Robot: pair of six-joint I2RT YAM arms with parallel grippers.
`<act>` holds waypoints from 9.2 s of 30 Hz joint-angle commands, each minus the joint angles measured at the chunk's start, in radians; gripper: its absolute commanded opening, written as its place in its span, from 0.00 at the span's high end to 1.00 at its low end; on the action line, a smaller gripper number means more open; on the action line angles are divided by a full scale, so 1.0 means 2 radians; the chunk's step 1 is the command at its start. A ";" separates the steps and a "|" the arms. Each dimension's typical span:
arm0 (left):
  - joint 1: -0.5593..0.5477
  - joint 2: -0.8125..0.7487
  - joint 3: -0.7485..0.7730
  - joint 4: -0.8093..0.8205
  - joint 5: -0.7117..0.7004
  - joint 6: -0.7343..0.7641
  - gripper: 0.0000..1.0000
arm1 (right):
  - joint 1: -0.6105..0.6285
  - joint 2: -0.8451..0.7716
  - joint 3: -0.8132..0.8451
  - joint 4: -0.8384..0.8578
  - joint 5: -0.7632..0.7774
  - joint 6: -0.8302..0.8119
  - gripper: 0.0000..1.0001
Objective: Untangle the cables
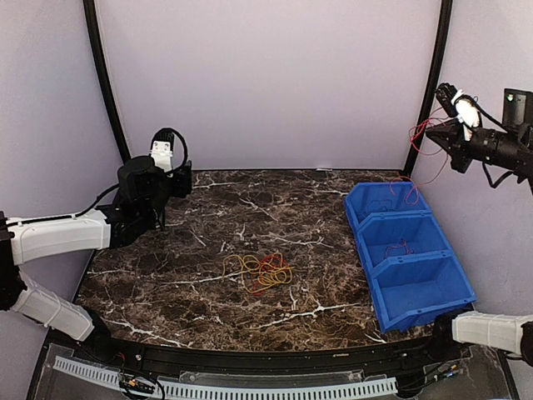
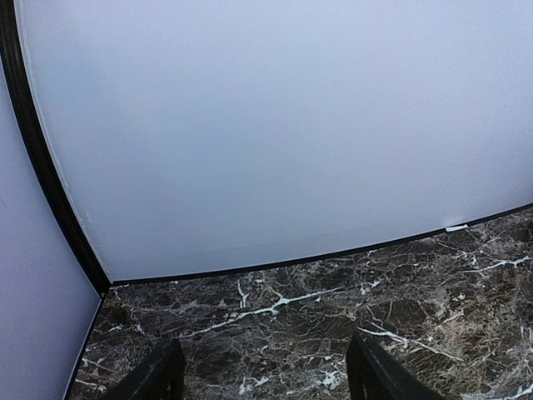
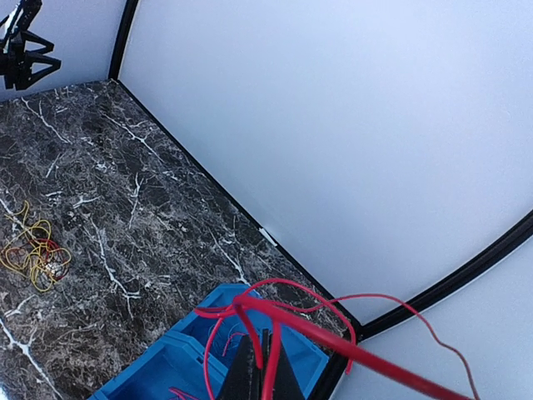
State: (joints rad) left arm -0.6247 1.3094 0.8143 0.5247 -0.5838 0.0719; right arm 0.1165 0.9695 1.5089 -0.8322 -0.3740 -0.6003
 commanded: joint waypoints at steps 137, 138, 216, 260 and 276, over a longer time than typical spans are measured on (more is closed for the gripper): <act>-0.248 0.188 0.074 0.016 0.178 -0.255 0.39 | 0.112 0.142 -0.162 -0.015 -0.104 -0.049 0.34; -0.247 0.179 0.071 -0.002 0.155 -0.258 0.39 | 0.126 0.149 -0.163 0.002 -0.100 -0.041 0.34; -0.195 -0.016 -0.133 -0.164 0.072 -0.422 0.35 | 0.335 0.590 0.119 0.080 -0.081 0.004 1.00; -0.175 0.081 -0.057 0.035 0.210 -0.334 1.00 | 0.337 0.453 0.016 0.151 -0.131 0.060 0.68; -0.175 0.000 -0.143 0.014 0.151 -0.381 1.00 | 0.381 0.599 0.037 0.204 -0.117 0.108 0.56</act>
State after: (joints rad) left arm -0.9791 1.3731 0.5518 0.5716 -0.2306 -0.6662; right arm 0.8314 2.1284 1.5467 -0.4652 -0.6464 -0.4030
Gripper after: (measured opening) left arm 0.022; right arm 0.480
